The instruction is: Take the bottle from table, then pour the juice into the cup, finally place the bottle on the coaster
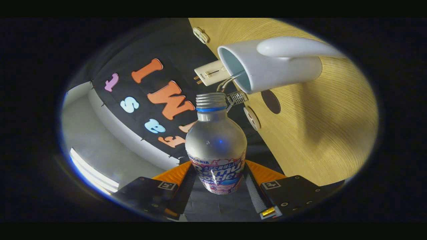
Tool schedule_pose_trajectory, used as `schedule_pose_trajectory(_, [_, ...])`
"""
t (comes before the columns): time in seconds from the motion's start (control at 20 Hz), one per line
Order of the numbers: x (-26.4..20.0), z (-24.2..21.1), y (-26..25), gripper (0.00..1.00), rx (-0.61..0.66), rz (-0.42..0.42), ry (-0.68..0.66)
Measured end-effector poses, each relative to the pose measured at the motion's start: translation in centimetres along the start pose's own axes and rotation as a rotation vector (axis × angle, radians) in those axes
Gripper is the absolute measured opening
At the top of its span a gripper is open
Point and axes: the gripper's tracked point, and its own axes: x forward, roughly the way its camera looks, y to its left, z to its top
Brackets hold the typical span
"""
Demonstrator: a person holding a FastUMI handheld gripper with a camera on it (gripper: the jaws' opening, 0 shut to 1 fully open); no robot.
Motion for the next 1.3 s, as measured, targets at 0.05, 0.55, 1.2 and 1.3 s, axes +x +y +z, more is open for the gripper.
schedule_pose_trajectory(0.05, [0.0,0.0,0.1,0.78,0.003,0.002,-0.002])
schedule_pose_trajectory(0.55, [0.0,0.0,0.5,0.78,0.03,0.027,-0.011])
schedule_pose_trajectory(1.2, [0.1,0.5,1.7,0.77,0.064,0.061,-0.033])
schedule_pose_trajectory(1.3, [0.2,0.4,1.6,0.77,0.069,0.06,-0.029])
